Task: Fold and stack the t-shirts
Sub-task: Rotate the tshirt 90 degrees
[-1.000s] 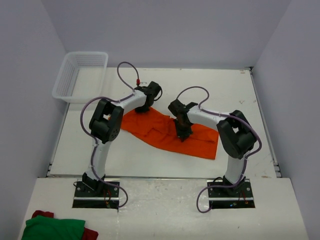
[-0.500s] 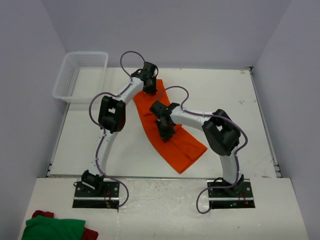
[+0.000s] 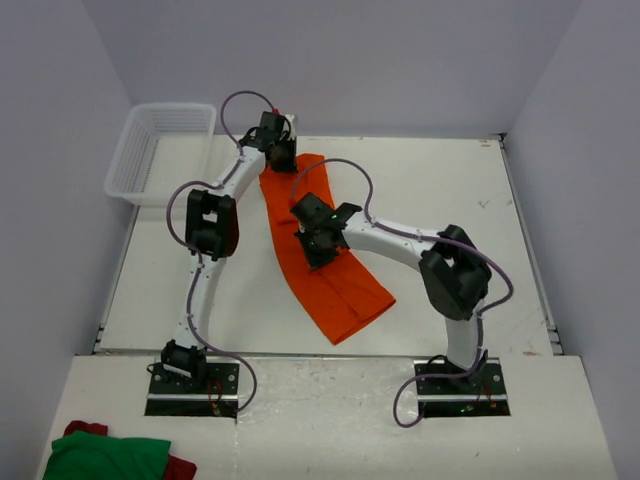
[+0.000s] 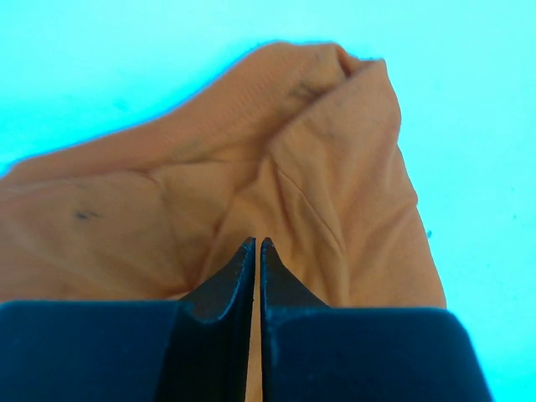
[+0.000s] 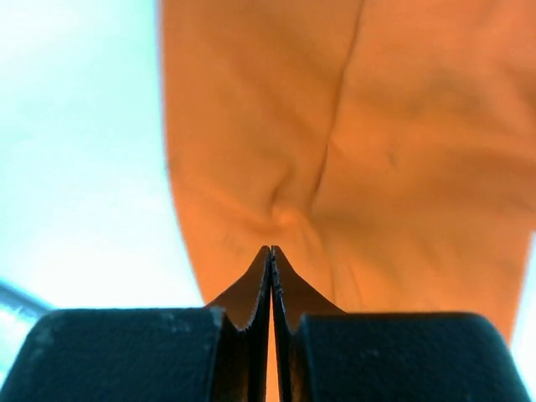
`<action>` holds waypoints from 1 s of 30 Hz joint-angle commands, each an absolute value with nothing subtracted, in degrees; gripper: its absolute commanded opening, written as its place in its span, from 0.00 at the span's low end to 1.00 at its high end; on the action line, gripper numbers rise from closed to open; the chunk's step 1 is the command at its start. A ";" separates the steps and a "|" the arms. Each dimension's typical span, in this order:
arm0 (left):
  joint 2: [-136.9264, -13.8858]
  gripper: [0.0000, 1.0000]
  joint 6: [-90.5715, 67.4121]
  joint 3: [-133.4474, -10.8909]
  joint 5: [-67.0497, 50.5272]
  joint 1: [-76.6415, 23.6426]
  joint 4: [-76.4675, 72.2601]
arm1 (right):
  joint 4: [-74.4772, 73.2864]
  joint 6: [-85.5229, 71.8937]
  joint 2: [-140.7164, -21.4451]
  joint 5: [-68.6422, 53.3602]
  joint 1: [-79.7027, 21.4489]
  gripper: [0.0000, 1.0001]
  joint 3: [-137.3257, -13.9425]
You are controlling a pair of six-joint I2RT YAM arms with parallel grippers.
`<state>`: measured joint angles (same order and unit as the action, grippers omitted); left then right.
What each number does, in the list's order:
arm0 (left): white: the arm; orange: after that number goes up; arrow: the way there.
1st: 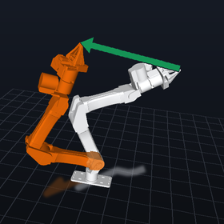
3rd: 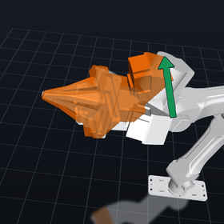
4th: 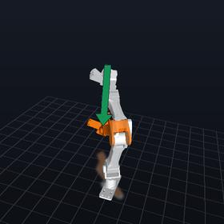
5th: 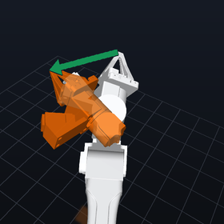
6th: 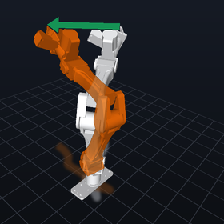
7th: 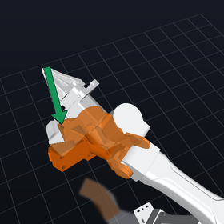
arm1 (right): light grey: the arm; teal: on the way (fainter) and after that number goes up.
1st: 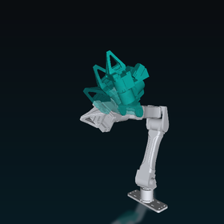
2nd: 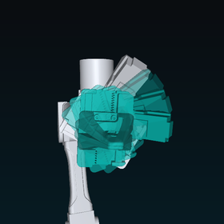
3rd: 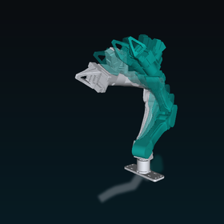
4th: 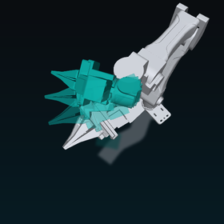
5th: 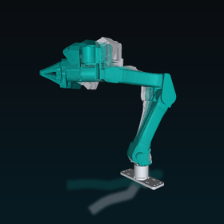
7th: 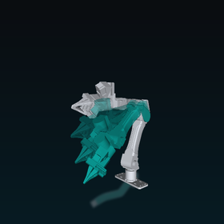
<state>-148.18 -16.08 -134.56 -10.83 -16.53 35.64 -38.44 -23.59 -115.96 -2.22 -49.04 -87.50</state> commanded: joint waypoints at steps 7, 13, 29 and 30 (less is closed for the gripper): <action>-128.51 0.06 -14.42 -124.81 -3.71 -19.94 30.75 | -40.86 -21.61 -88.59 20.47 -48.44 0.14 -74.89; -127.18 0.03 -18.44 -124.29 -0.26 -22.76 38.49 | -41.33 -27.24 -90.96 18.37 -43.95 0.00 -67.52; -135.34 0.00 -19.25 -117.51 5.54 -25.66 35.24 | -31.73 -31.11 -94.22 9.94 -43.59 0.00 -56.26; -135.79 0.00 -19.07 -117.51 5.62 -25.66 35.16 | -31.55 -31.55 -94.13 9.76 -43.59 0.00 -55.12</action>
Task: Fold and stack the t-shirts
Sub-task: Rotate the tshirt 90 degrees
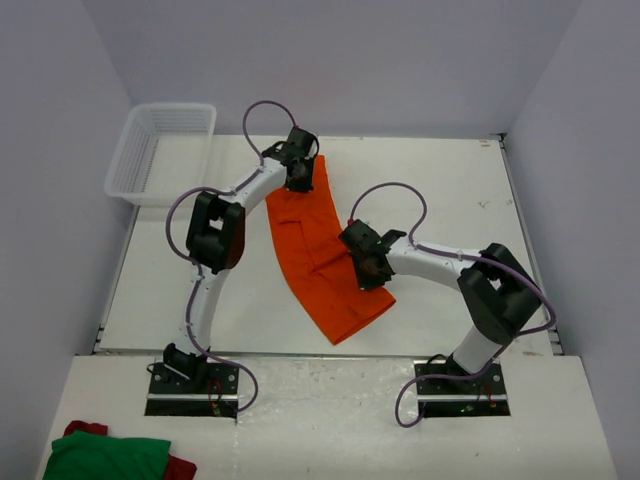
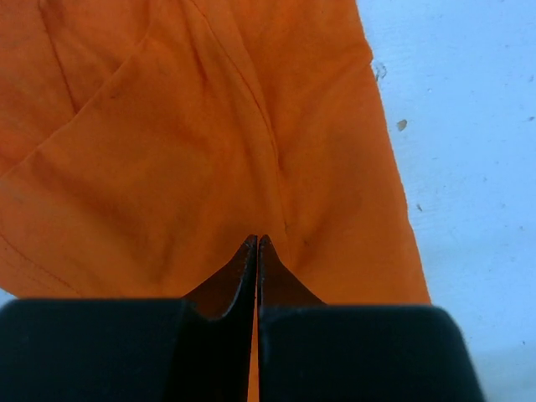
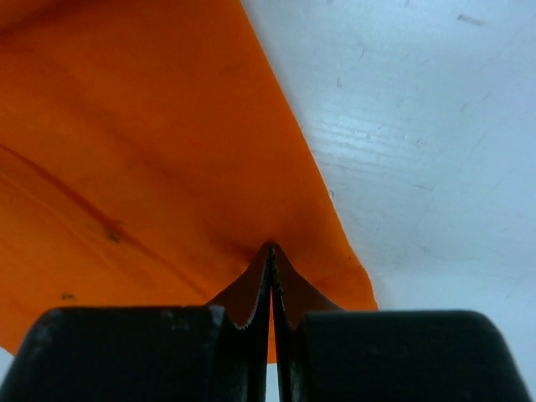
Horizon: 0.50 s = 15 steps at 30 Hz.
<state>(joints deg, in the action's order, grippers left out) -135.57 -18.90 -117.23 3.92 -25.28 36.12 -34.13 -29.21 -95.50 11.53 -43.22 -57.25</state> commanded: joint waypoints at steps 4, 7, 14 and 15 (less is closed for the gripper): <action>-139.04 0.00 -18.46 -119.26 6.15 -25.66 35.59 | -32.34 -33.31 -94.22 9.23 -44.56 0.00 -54.23; -143.25 0.00 -17.76 -122.25 6.85 -25.40 36.65 | -32.87 -35.94 -94.57 6.16 -45.52 0.00 -54.23; -148.78 0.00 -15.12 -129.36 4.23 -23.56 36.56 | -30.76 -39.99 -97.82 0.70 -51.23 0.00 -53.79; -149.49 0.00 -15.03 -132.07 3.44 -22.77 36.74 | -30.85 -40.43 -98.61 0.62 -51.68 0.00 -54.31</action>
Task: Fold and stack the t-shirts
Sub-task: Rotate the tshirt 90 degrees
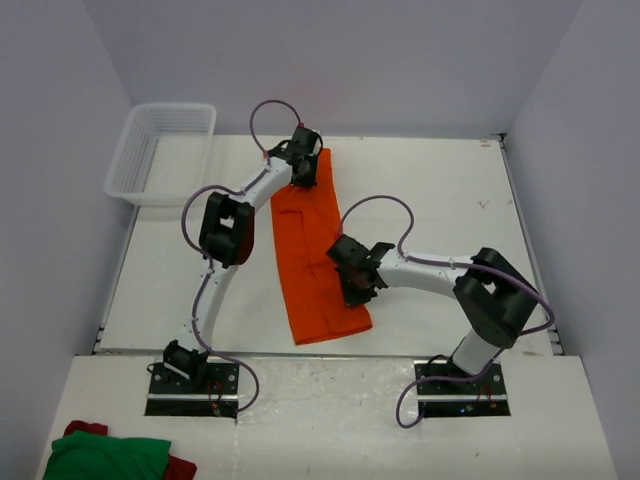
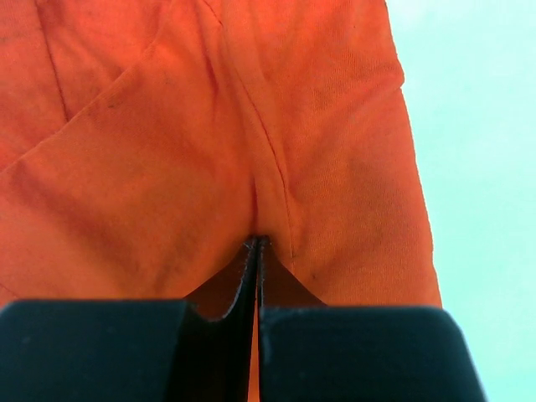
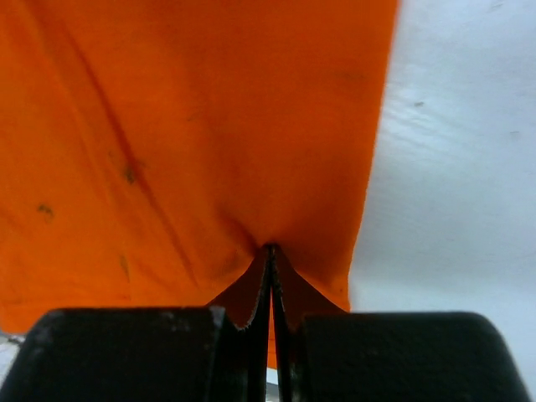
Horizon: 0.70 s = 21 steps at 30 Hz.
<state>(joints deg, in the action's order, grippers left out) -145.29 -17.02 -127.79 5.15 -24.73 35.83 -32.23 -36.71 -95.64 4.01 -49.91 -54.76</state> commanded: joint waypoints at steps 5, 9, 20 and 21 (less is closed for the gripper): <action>-151.96 0.00 -14.41 -136.76 0.53 -20.83 35.86 | -32.52 -42.10 -102.65 1.49 -55.81 0.00 -58.79; -151.88 0.00 -13.80 -136.84 0.26 -20.22 35.42 | -34.10 -42.98 -103.10 2.37 -56.34 0.00 -60.82; -143.18 0.01 -12.22 -131.31 0.79 -20.21 32.52 | -33.40 -39.82 -95.02 11.49 -58.53 0.00 -59.68; -141.96 0.02 -12.13 -130.87 0.97 -20.21 32.08 | -33.05 -39.29 -91.88 12.73 -58.88 0.00 -59.68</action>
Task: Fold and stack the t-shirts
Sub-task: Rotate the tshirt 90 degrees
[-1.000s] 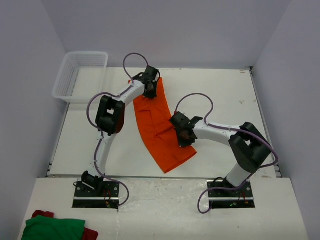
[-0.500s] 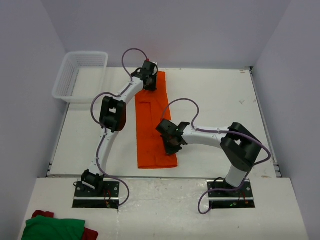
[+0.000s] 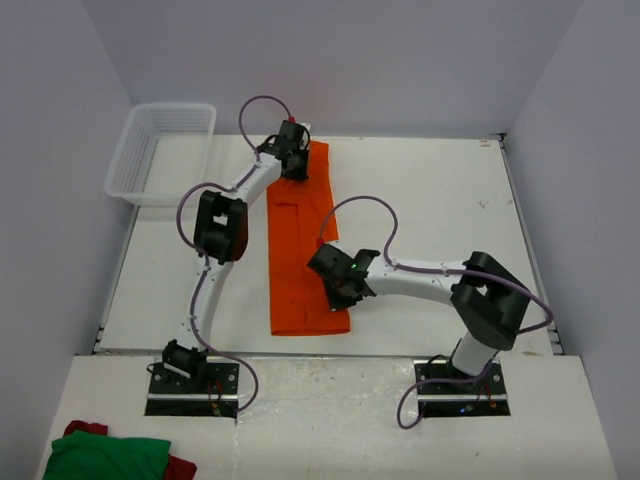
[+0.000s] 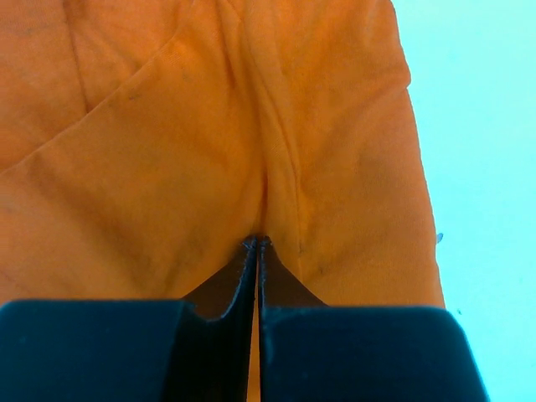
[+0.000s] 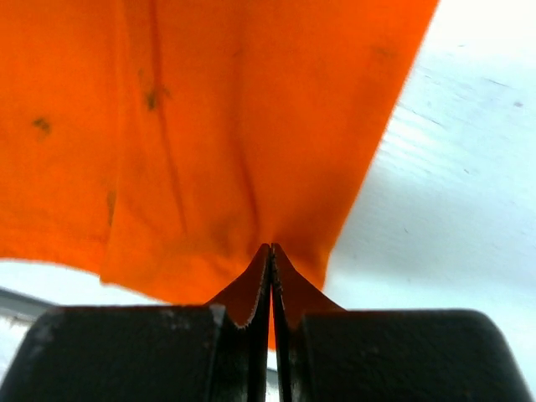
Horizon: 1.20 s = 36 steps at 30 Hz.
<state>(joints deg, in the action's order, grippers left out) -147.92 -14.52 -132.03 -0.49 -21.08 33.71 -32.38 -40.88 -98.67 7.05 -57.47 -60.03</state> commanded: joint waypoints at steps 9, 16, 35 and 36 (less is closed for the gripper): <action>-124.22 0.64 -11.34 -131.49 1.67 -20.74 29.61 | -41.99 -37.86 -77.44 28.35 -59.41 0.26 -65.04; -103.66 0.53 -26.92 -108.60 18.44 -28.37 39.72 | -40.18 -41.21 -72.07 14.15 -51.25 0.77 -54.35; -56.87 0.38 -37.44 -38.16 -3.33 -30.06 29.27 | 3.05 -53.34 -65.56 -19.94 -46.85 0.53 -20.92; -56.69 0.39 -37.62 -37.45 -3.43 -30.06 29.27 | 3.95 -53.61 -66.26 -19.95 -46.85 0.53 -20.66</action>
